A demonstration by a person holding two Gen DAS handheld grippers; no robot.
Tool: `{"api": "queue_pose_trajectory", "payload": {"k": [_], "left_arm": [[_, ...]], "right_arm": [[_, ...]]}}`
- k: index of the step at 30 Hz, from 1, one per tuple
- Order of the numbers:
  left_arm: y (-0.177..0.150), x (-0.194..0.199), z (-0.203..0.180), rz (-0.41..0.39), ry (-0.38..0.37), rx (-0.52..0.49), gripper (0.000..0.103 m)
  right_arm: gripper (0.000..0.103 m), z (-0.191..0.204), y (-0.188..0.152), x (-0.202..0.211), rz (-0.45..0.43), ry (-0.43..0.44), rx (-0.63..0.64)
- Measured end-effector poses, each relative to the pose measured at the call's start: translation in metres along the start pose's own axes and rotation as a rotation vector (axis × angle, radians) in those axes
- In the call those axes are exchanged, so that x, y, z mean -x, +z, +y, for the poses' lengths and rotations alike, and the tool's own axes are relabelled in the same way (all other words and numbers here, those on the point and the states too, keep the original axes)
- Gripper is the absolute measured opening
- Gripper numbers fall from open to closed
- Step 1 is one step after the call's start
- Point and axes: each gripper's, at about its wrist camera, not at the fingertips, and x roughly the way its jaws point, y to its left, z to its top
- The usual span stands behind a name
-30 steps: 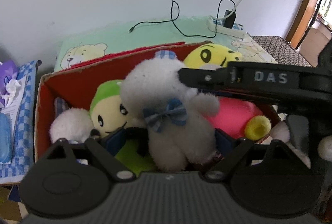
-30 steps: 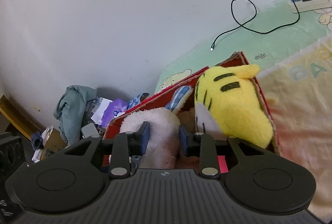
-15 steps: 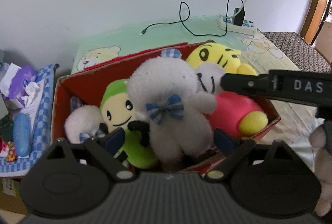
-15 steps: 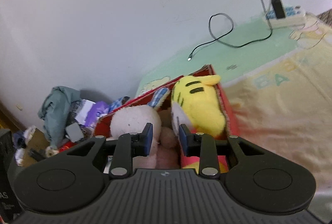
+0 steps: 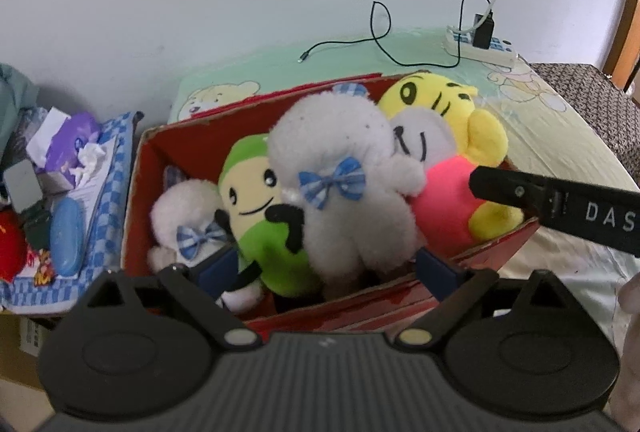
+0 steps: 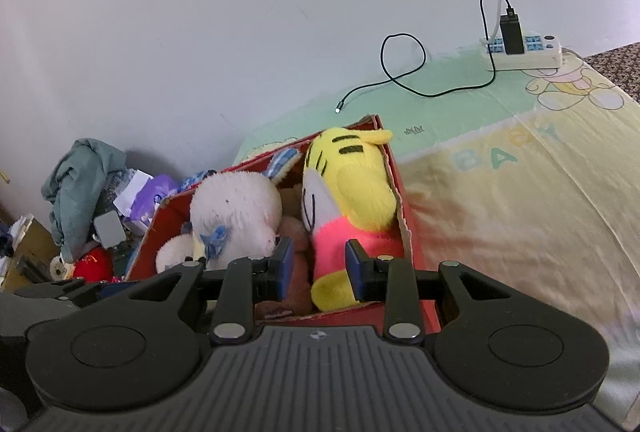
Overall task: Organize objects
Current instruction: 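Open the right tool and release the white teddy bear in the box, then pull the right tool back up and away from the red box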
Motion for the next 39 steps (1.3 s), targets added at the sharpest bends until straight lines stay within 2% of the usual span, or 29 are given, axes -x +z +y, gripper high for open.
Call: {"api": "queue_pose_trajectory", "payload": {"k": [5,12,19,22,27,34,39], "left_arm": [[-0.001,0.001,0.004,0.006,0.014,0.024,0.098],[0.002,0.000,0.013,0.021,-0.023,0.049,0.099],[0.007,0.011,0.011,-0.019,-0.034,0.012,0.099],[0.009,0.017,0.007,-0.043,-0.030,0.035,0.099],[0.009,0.021,-0.010,-0.037,-0.029,0.092,0.099],[0.010,0.017,-0.036,0.006,0.063,0.139,0.099],[0.014,0.015,-0.053,0.022,0.065,0.163,0.099]], "right_arm": [[0.033,0.003,-0.002,0.001,-0.001,-0.020,0.009],[0.033,0.006,-0.002,0.009,-0.005,-0.059,0.024],[0.033,0.009,0.005,0.018,-0.009,-0.185,0.078],[0.033,0.005,0.007,0.019,0.000,-0.235,0.092],[0.033,-0.008,0.016,0.017,0.012,-0.255,0.105],[0.033,-0.024,0.028,0.016,0.043,-0.268,0.151],[0.038,-0.040,0.034,0.016,0.065,-0.290,0.176]]}}
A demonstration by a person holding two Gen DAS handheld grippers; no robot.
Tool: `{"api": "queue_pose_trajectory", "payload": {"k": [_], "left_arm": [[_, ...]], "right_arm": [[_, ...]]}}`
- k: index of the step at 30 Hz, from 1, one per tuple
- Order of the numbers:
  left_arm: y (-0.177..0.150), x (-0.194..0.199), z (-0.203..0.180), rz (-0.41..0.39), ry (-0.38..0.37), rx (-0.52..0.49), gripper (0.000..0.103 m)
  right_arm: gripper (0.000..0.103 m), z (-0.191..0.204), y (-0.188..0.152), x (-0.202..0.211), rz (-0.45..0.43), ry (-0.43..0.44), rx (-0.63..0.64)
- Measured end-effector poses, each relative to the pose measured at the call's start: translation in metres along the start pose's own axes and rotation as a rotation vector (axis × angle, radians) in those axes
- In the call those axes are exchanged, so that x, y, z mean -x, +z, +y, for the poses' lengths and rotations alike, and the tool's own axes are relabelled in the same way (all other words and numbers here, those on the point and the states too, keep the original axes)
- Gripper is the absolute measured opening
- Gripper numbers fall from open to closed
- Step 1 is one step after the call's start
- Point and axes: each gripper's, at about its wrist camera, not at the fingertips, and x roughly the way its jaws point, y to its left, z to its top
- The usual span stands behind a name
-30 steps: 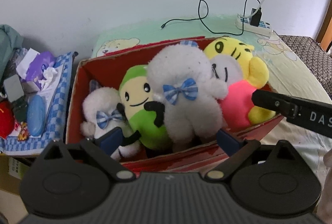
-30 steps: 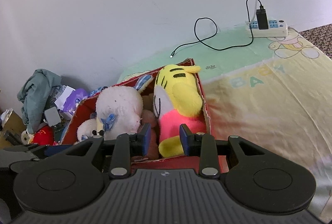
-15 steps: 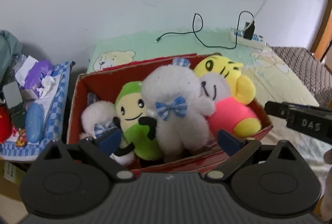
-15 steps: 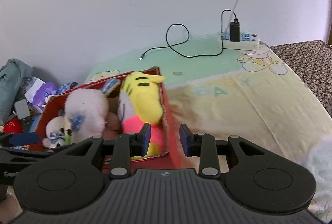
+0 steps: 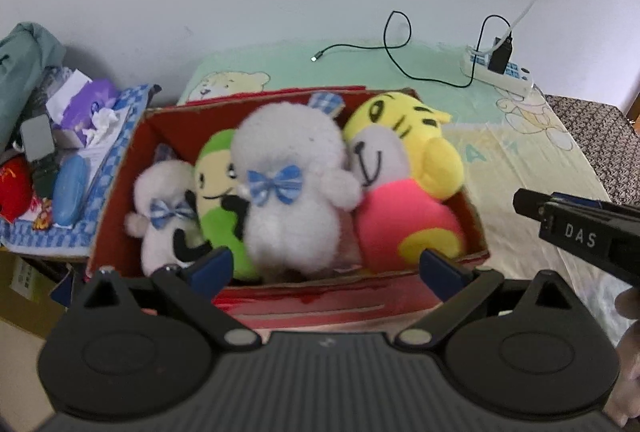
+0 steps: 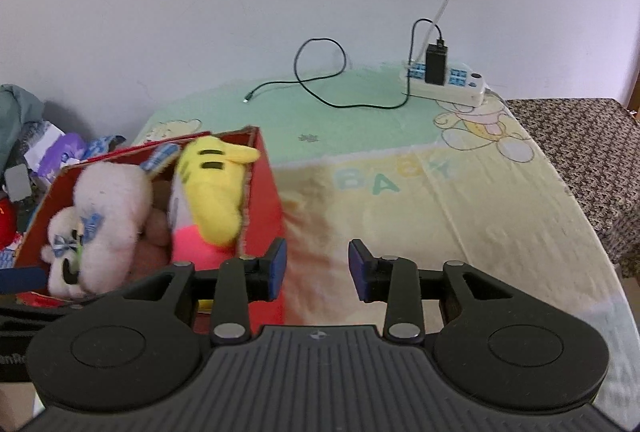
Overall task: Organize objects
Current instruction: 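Pull the right tool back up and away from the red box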
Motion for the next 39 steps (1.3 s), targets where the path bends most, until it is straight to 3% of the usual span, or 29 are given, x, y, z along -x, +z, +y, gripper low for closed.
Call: {"api": "queue_pose_trajectory", "payload": {"k": [8,24,27,39], "left_arm": [[-0.001,-0.001,-0.031,0.014,0.037,-0.010,0.100],[-0.001,-0.002,-0.077,0.010,0.024,-0.054,0.100],[-0.001,-0.002,-0.078,0.016,0.031,-0.051,0.100],[0.006,-0.001,-0.044,0.029,0.062,-0.022,0.100]], "right_arm": [[0.042,-0.022,0.003,-0.004,0.008,-0.027,0.017],[0.052,-0.063,-0.002,-0.006,0.033,-0.094,-0.009],[0.060,-0.064,-0.003,-0.006,0.027,-0.104,-0.013],[0.062,-0.036,0.006,-0.008,0.018,-0.100,0.018]]}}
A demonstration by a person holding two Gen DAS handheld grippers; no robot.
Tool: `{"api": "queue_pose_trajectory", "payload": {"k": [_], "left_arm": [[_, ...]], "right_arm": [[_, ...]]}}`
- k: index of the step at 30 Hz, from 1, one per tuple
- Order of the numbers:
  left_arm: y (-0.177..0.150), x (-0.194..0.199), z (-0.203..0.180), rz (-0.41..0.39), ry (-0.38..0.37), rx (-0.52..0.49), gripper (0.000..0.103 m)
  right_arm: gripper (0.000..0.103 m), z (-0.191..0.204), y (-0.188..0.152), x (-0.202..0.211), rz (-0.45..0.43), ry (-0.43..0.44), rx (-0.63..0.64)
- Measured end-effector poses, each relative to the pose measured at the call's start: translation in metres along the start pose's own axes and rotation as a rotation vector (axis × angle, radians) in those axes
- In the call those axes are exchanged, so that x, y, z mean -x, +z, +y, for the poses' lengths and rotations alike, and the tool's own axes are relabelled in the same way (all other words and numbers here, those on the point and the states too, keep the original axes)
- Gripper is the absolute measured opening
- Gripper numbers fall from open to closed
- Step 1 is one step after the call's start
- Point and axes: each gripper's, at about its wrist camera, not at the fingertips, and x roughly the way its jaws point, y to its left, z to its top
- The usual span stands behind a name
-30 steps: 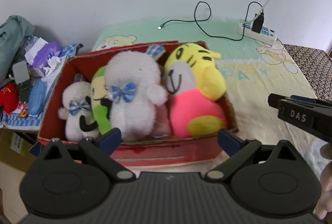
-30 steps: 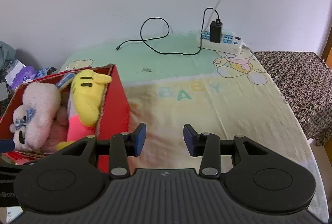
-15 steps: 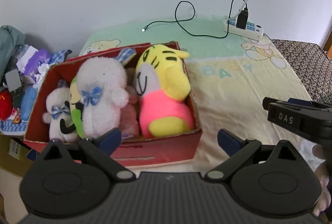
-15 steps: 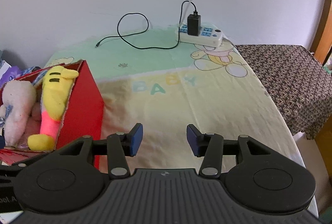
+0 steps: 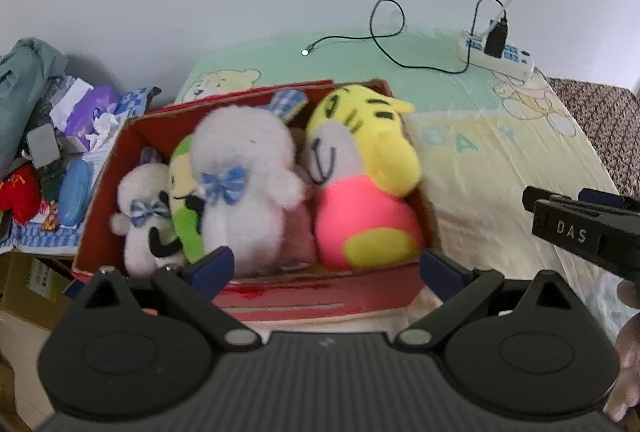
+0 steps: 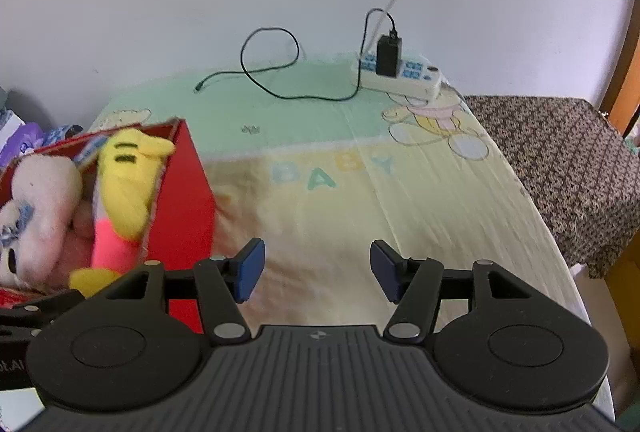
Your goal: Organize objects
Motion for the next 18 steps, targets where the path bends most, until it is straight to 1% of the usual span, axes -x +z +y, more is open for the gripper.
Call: {"api": "queue_pose_trajectory", "payload": {"k": [2,5,9,18], "left_arm": [[0.002,0.000,0.010,-0.005,-0.001,0.006,0.100],[0.004,-0.001,0.023,-0.006,-0.002,0.019,0.100],[0.007,-0.006,0.044,0.004,-0.011,0.035,0.100],[0.001,-0.012,0.090,0.011,-0.001,0.036,0.100]], "right_arm": [[0.064,0.006,0.004,0.003,-0.009,-0.002,-0.001],[0.064,0.020,0.009,0.007,-0.023,-0.005,0.016],[0.064,0.041,0.013,0.014,-0.043,0.015,0.024],[0.064,0.095,0.012,0.022,-0.084,0.043,0.049]]}}
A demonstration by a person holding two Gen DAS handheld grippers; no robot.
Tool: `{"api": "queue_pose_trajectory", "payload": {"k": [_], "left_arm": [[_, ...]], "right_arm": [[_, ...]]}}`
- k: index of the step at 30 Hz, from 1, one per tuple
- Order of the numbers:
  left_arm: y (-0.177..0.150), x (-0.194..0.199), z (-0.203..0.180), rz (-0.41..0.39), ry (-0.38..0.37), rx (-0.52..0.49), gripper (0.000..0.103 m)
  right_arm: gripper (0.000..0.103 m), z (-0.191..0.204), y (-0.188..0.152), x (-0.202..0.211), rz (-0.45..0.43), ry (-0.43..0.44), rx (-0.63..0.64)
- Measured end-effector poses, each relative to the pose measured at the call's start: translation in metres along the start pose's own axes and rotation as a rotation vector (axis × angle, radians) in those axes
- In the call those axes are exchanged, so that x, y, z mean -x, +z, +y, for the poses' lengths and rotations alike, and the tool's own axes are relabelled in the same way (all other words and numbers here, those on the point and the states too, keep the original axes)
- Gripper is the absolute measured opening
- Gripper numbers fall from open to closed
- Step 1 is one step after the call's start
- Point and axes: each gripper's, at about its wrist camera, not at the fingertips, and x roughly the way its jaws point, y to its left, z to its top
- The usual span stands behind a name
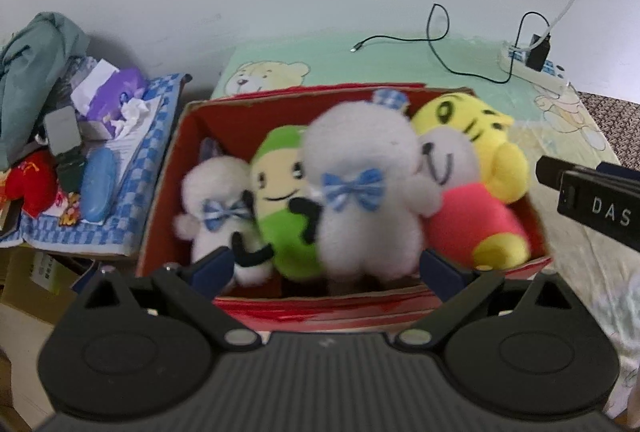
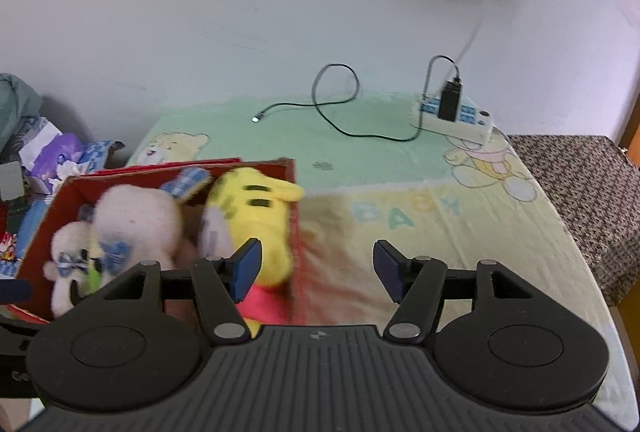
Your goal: Organize objects
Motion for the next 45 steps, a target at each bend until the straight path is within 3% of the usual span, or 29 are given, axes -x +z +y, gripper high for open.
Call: {"api": "queue_pose_trajectory", "payload": {"k": [11,18,45], "left_arm": [[-0.004,-0.003,0.044,0.000,0.013,0.014,0.100],[-0.004,-0.012,0.062,0.016,0.005,0.040,0.100],[-0.001,-0.028,0.065,0.042,0.011,0.026,0.100]], "right_arm": [[0.065,0.052,0.002,-0.001,0.001,0.002,0.045],[0.071,0.069,0.000,-0.010,0.034,-0.031,0.075],[0.078,0.073,0.000,-0.024,0.081,0.004,0.040]]}}
